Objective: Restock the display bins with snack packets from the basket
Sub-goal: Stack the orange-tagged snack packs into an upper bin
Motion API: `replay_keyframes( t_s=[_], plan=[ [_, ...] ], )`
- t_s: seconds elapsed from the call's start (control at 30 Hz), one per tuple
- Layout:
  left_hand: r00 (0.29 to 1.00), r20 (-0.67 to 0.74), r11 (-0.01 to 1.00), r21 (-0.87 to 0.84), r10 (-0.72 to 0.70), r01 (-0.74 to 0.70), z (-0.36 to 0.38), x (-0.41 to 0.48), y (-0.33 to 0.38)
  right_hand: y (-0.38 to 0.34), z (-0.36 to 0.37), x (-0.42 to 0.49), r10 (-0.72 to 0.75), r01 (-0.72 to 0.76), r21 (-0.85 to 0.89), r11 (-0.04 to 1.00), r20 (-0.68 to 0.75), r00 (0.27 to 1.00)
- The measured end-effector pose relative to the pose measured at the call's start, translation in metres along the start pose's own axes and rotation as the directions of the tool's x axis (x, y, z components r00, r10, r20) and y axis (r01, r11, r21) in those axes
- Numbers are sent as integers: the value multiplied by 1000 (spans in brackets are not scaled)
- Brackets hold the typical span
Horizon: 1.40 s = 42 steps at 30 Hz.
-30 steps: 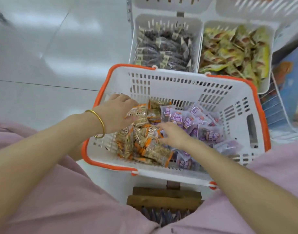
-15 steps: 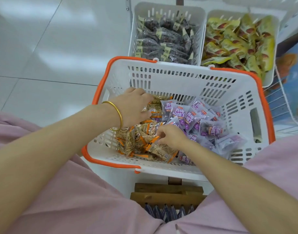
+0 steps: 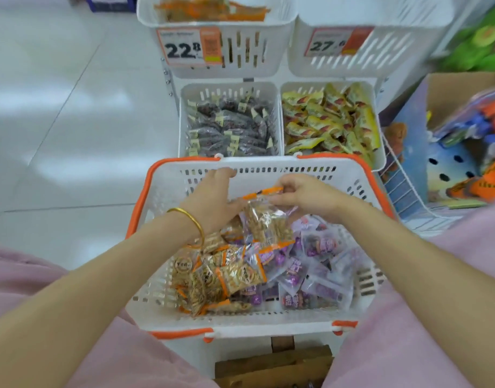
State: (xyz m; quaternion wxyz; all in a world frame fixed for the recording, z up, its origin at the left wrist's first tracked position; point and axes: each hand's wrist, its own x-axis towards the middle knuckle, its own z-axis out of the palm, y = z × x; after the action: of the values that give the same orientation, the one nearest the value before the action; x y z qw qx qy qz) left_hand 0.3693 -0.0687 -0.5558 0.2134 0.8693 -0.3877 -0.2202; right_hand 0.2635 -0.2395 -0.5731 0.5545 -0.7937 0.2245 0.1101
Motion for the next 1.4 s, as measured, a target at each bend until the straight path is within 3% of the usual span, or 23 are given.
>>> replay_keyframes(
  t_s=[0.1, 0.27, 0.4, 0.47, 0.57, 0.63, 0.9, 0.97, 1.13, 1.2, 1.27, 1.33, 1.4],
  plan=[
    [979, -182, 978, -172, 86, -118, -1, 3, 20, -28, -17, -9, 21, 4, 132, 991, -187, 982],
    [974, -122, 953, -215, 192, -214, 2, 4, 46, -55, -15, -17, 0, 93, 391, 916, -232, 973],
    [988, -124, 889, -436, 92, -138, -12, 12, 48, -58, -13, -16, -19, 147, 524, 839, -241, 970],
    [998, -48, 777, -626, 42, -63, -18, 17, 44, -56, -16, -13, 1, 187, 573, 798, -311, 950],
    [998, 66, 528, -848, 26, 42, -24, 16, 44, -52, -24, -9, 29, 169, 496, 852, -366, 930],
    [995, 92, 424, -903, 36, 69, -26, 16, 44, -53, -29, -9, 5, 145, 378, 915, -368, 930],
    [996, 92, 290, -953, -7, 90, -32, 22, 36, -57, -48, -10, -37, 274, 422, 864, -490, 871],
    [995, 100, 309, -947, 17, 90, -32, 23, 38, -59, -48, -12, -60, 295, 403, 866, -502, 863],
    [997, 41, 539, -842, 69, -2, -29, 22, 46, -61, -34, -12, -130, 348, 339, 874, -526, 840],
    [996, 5, 674, -737, 84, -53, -34, 24, 50, -67, -42, -13, -128, 304, 371, 877, -431, 893],
    [994, 10, 750, -657, 112, -78, -48, 30, 52, -80, -60, -14, -158, 236, 356, 904, -233, 959],
    [988, -4, 792, -598, 152, -124, -68, 43, 55, -99, -81, -8, -209, 227, 265, 937, -94, 973],
    [982, -62, 831, -525, 180, -186, -90, 62, 57, -126, -99, 5, -225, 238, 207, 949, -87, 970]
  ],
)
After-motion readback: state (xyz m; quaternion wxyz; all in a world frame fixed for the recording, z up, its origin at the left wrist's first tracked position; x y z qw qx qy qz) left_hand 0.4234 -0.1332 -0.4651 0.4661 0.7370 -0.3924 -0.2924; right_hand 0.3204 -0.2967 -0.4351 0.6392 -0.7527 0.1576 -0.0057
